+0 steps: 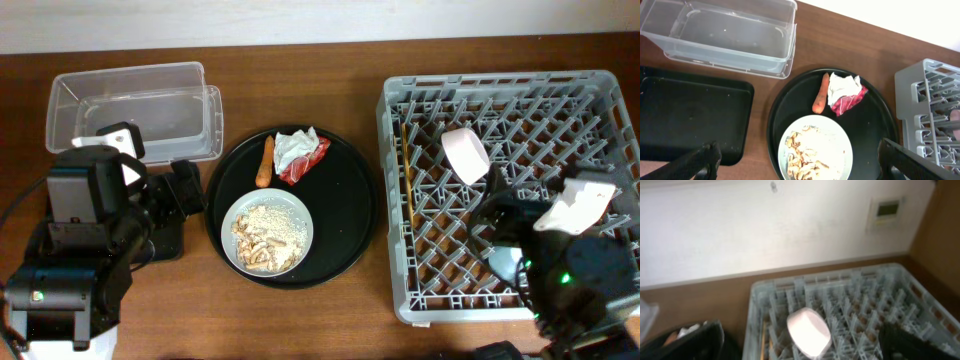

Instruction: Sort waste into correct bins and load items into the dishwasher rack

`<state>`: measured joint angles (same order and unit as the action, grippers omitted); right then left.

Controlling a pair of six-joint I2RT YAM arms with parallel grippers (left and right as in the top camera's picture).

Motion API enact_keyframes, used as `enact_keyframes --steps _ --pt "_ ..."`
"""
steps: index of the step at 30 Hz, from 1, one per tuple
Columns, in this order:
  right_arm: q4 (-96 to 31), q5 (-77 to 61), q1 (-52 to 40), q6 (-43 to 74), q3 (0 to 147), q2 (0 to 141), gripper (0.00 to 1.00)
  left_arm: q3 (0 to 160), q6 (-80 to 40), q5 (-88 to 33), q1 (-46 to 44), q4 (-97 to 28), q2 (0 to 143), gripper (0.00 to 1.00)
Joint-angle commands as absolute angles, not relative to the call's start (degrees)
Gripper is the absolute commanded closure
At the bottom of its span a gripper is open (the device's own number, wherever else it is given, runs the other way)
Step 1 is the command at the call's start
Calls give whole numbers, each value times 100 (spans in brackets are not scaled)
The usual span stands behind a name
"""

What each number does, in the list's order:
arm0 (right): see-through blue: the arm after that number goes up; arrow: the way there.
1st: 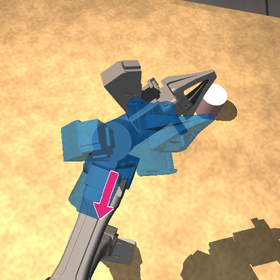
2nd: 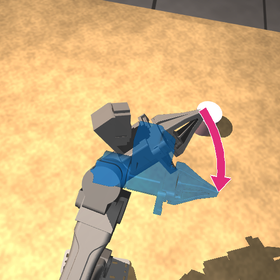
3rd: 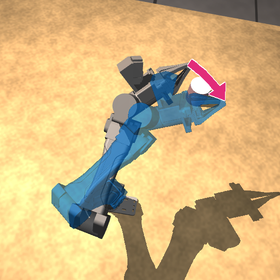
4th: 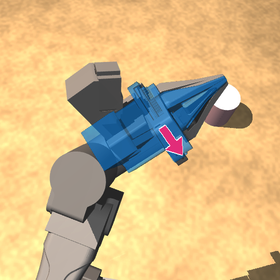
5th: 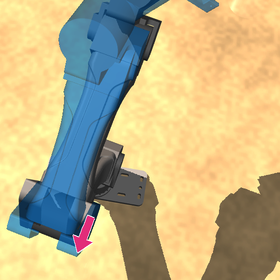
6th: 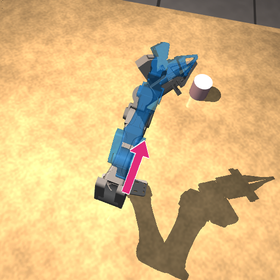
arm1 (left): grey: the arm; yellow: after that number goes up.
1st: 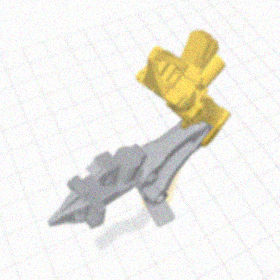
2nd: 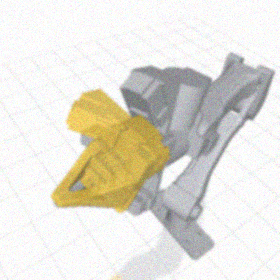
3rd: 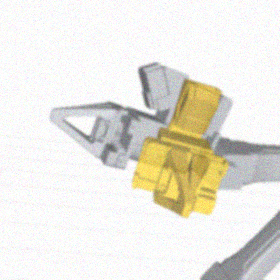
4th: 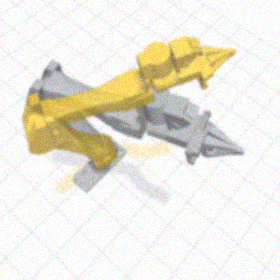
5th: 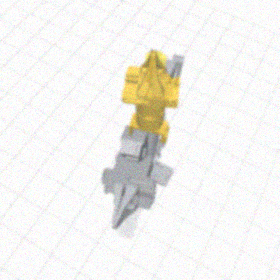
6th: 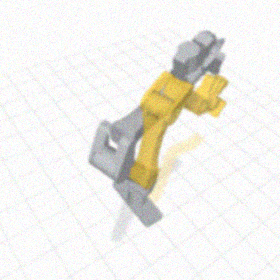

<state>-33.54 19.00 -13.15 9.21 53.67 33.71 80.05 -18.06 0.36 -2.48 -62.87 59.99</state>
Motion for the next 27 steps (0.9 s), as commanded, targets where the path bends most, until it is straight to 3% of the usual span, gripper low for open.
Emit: enact_keyframes --steps 1,11,13,27 --pt "-2626 1037 -766 624 3822 2451 2 8062 -1861 91 -228 -6267 5955 1" --pt "-921 1092 -71 624 635 47 2 8062 -1861 91 -228 -6267 5955 1" --pt "12 1092 -67 624 54 19 2 8062 -1861 91 -228 -6267 5955 1" --pt "-362 1111 -69 624 32 36 2 8062 -1861 91 -228 -6267 5955 1"
